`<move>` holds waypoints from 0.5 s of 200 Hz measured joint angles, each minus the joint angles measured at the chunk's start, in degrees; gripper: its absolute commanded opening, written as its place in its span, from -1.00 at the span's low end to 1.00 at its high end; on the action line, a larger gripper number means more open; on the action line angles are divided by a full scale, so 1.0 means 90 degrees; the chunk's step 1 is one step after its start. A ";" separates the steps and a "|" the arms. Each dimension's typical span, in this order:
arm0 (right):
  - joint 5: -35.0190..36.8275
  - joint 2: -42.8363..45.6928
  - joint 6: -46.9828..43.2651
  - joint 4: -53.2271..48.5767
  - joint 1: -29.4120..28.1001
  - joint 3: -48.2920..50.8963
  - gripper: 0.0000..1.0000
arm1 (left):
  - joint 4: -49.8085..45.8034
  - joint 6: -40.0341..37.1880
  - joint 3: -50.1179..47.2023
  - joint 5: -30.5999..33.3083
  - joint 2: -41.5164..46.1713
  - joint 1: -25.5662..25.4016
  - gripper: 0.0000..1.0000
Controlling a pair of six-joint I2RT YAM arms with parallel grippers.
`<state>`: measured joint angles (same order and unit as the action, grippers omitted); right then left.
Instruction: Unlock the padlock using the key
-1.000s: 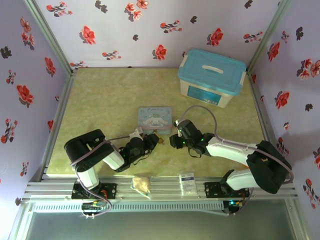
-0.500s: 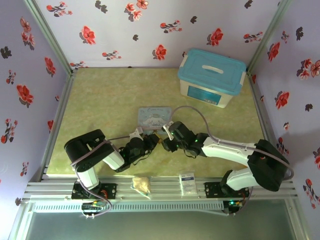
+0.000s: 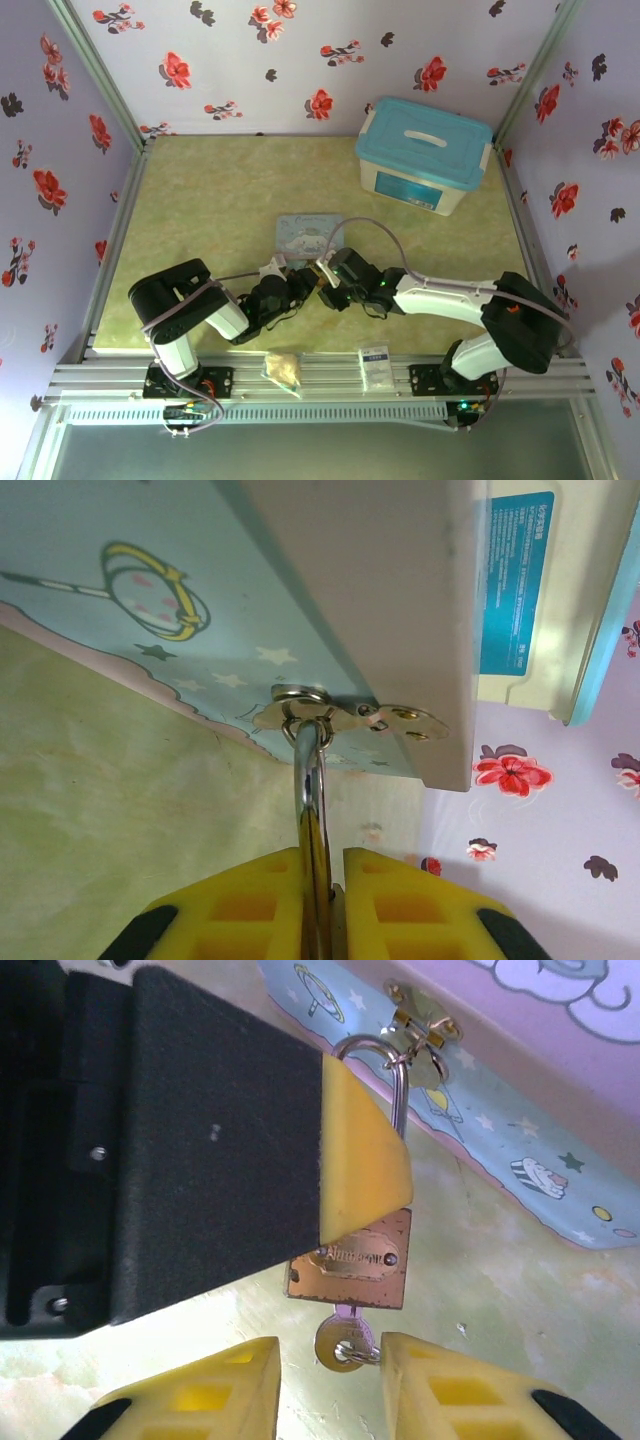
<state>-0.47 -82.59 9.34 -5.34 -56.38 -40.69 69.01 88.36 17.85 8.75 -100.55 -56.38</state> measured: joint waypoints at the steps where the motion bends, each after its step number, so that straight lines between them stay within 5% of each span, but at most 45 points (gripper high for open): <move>1: 0.0000 -0.0005 -0.0002 0.0000 0.0000 0.0002 -0.42 | 0.0000 0.0002 0.0000 0.0002 0.0000 0.0000 -1.00; 100: 0.0248 -0.0175 -0.0267 0.0277 -0.0112 0.0148 -0.86 | -0.0005 0.0002 0.0007 0.0029 0.0000 -0.0046 -1.00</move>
<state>1.76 -84.16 6.94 -2.85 -57.39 -39.35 68.97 88.38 17.91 9.02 -100.55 -56.80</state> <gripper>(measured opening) 0.086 0.128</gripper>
